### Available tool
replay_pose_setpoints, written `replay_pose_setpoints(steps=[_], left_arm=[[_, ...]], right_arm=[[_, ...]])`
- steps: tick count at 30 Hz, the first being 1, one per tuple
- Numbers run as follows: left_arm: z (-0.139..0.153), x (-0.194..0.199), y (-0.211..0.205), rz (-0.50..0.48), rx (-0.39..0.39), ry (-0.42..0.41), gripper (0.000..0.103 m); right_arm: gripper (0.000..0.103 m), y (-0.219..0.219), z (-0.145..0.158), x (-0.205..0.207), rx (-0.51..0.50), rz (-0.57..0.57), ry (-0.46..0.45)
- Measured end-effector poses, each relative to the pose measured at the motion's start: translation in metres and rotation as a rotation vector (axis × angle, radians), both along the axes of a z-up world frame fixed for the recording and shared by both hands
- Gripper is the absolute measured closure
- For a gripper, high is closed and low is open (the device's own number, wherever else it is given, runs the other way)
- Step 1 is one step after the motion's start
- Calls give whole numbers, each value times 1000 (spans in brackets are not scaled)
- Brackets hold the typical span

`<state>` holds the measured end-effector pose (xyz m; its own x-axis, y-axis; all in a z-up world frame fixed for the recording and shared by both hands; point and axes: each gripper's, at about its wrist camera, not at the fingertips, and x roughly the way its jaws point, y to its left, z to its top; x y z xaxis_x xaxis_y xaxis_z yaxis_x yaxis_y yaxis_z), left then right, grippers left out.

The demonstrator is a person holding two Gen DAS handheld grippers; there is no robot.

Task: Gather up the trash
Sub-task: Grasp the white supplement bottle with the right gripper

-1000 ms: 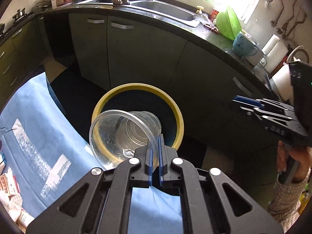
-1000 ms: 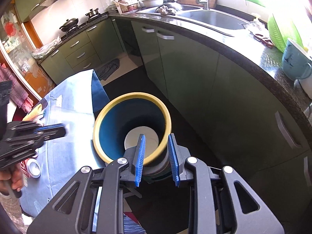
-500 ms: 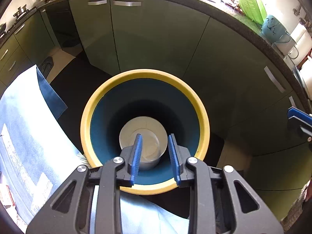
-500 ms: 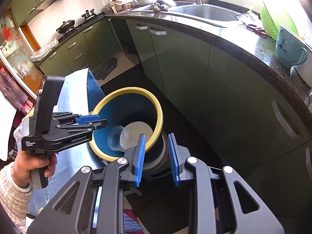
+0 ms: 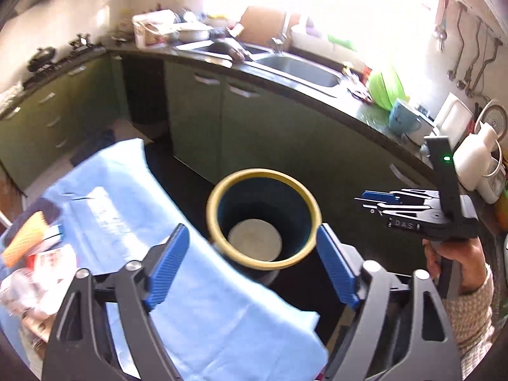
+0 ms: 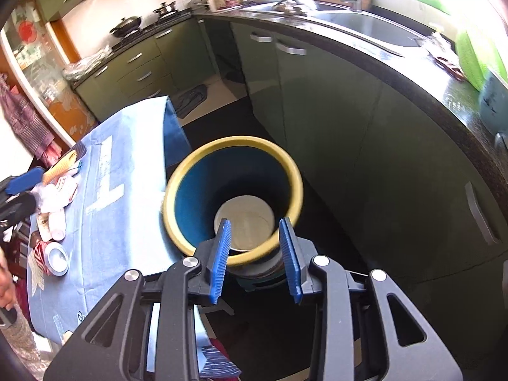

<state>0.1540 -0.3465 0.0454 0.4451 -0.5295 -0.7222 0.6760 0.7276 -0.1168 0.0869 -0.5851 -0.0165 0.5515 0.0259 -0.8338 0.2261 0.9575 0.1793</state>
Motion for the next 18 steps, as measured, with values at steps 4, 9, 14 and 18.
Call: replay_pose_setpoints(steps=[4,9,14,18], left_arm=[[15,-11,66,98,22,-77,14],[32,-13,165,276,10,-117,12],[33,-23,250,459,0,-155,9],[21,-39,291,546,-16,-132,8]], right_arm=[[67,54,4,29,-12,143,16],[66,142,2,66,15,369,57],[66,235,-6,94,53,575,108],[66,301,-11,112,55,669,137]])
